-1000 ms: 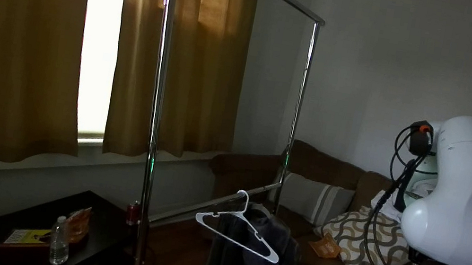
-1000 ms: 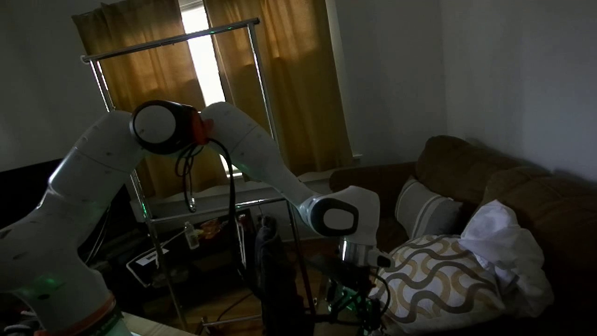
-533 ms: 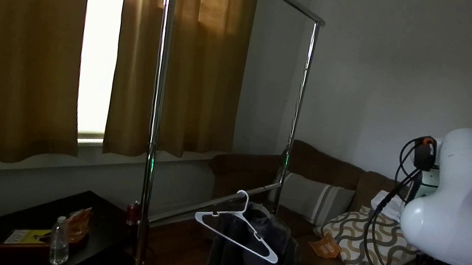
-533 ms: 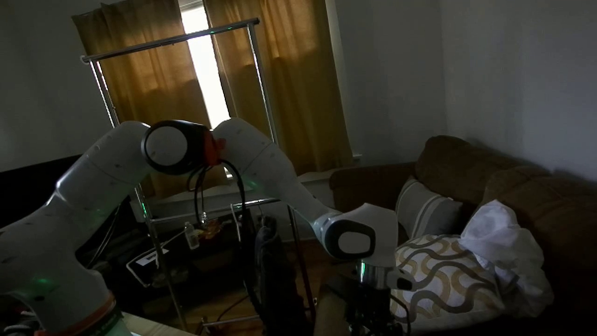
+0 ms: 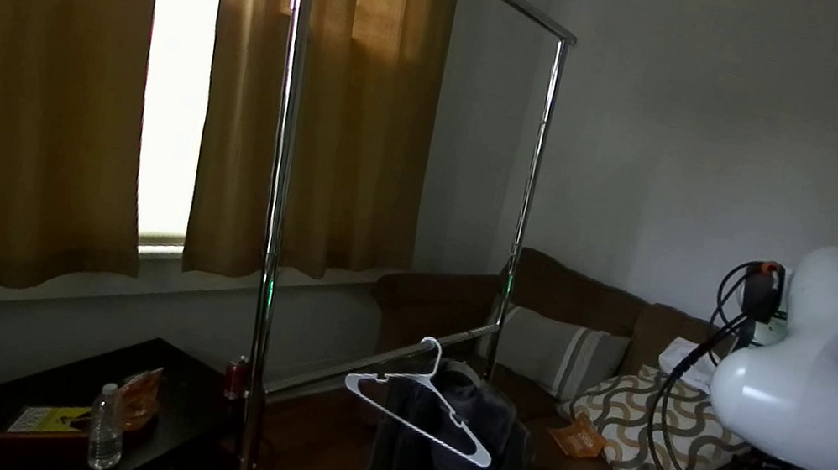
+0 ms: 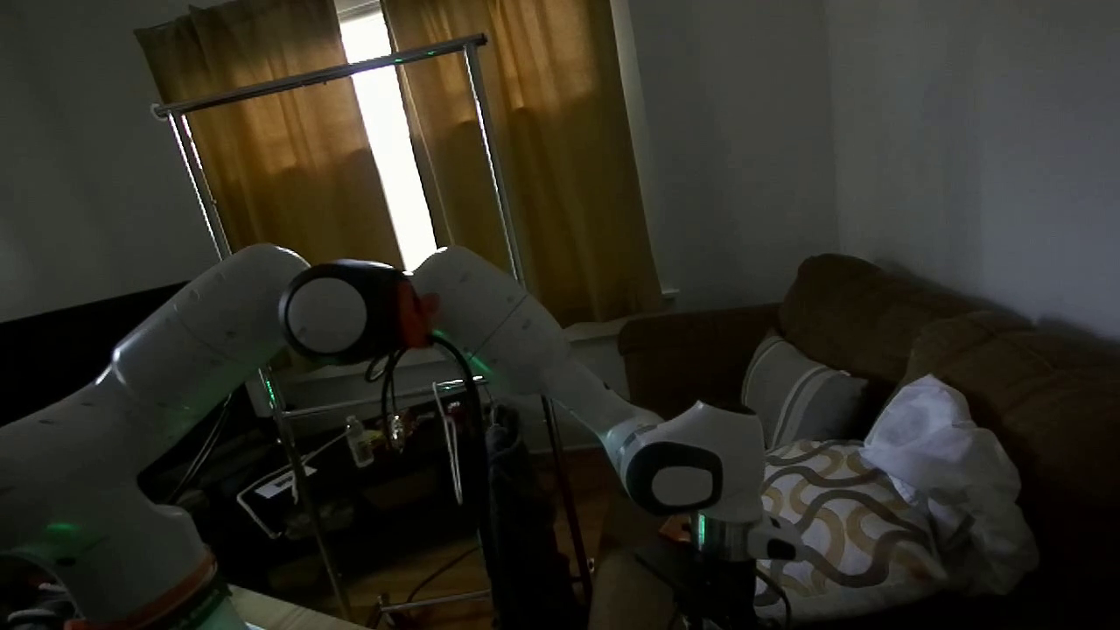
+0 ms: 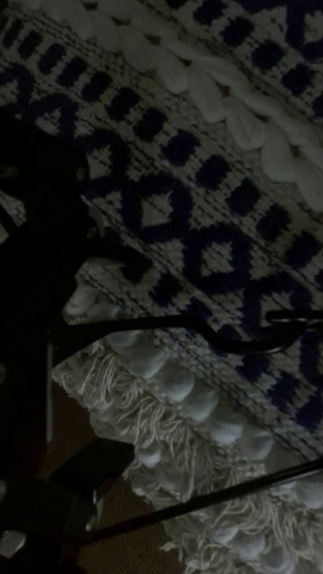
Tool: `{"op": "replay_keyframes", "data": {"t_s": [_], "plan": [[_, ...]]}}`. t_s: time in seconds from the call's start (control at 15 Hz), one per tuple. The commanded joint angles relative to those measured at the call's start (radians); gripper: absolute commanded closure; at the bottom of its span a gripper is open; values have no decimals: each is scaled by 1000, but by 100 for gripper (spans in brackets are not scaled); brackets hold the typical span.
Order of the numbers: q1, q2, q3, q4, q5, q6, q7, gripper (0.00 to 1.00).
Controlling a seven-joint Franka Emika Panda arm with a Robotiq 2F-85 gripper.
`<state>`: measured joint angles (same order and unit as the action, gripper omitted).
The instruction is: Put the black hanger on the bottom railing
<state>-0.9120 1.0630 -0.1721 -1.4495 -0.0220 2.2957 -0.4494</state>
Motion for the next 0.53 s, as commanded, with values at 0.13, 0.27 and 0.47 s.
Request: {"op": "replay_keyframes", "data": {"t_s": [0.13,0.27,0.47], "plan": [[-53,109,67,149,19,-5,-26,6],[-47,136,67,188,11,-16,-19,10],[-36,182,58,247,-1,-48,-8,14]]}}
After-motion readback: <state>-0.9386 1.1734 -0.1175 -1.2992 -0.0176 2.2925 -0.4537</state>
